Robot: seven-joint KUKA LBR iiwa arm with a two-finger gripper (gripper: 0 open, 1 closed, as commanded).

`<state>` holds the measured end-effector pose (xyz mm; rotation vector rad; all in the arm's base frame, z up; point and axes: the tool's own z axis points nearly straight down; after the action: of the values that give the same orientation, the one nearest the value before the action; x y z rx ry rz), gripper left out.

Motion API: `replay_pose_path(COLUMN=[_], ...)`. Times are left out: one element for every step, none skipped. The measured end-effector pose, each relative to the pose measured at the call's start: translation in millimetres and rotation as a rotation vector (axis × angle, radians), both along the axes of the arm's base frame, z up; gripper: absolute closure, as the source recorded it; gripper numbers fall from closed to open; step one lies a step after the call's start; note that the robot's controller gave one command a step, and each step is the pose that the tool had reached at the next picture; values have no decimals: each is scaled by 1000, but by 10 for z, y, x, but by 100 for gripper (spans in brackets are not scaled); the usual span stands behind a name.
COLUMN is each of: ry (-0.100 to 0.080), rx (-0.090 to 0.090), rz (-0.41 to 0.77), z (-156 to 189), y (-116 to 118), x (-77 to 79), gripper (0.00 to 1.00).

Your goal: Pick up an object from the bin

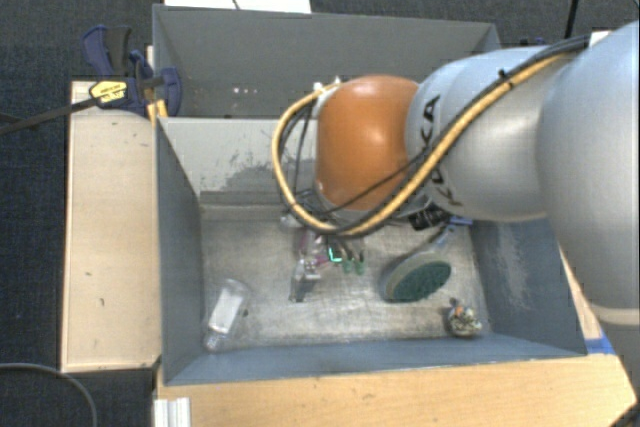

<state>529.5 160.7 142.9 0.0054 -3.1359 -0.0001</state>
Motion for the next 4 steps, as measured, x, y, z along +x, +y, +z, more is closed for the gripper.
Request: replay_pose_path(ry=[-3,-11,-10,-14], rx=[-3,-2,2,5], rz=[84,-405,-718,-717], z=[-268,-285,-709,-701], y=[-947,-1618,-2339,-2315], x=[-165,39,-488,-472], gripper=[0,0,0,100])
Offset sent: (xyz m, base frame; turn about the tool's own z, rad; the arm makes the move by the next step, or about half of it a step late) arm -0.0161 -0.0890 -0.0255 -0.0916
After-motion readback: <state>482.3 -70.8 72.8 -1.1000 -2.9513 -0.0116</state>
